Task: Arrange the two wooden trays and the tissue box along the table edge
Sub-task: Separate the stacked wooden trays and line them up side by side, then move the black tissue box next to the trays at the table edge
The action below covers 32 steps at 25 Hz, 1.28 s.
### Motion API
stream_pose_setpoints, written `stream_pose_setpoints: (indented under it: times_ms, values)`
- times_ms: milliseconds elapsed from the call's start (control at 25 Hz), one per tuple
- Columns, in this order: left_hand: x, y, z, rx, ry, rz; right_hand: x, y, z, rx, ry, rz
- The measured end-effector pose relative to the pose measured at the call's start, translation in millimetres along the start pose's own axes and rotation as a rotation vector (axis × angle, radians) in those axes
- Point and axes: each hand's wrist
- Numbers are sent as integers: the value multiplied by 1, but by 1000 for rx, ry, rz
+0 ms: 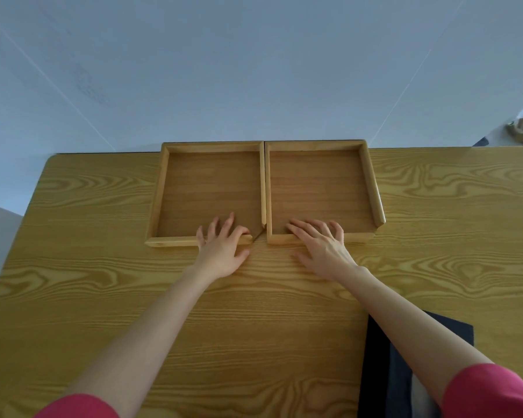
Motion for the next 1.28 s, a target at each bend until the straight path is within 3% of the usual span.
stream_pose_setpoints:
  times_ms: [160, 520, 1120, 1280]
  values:
    - [17, 21, 6, -27, -118, -38, 8, 10, -18, -44, 18, -25]
    - [32, 98, 41, -76, -69, -22, 38, 81, -36, -126, -18, 97]
    - [-56, 188, 165, -203, 358, -331, 35, 221, -7, -331, -70, 34]
    - [-81, 207, 183, -139, 368, -286, 28, 227, -4, -348, -79, 89]
Point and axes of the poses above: each hand's wrist, its own y-axis away from the middle knuckle, its own x-axis out of the back of the hand, z = x × y, and after that the axes turned 12 degrees about x, right-handed
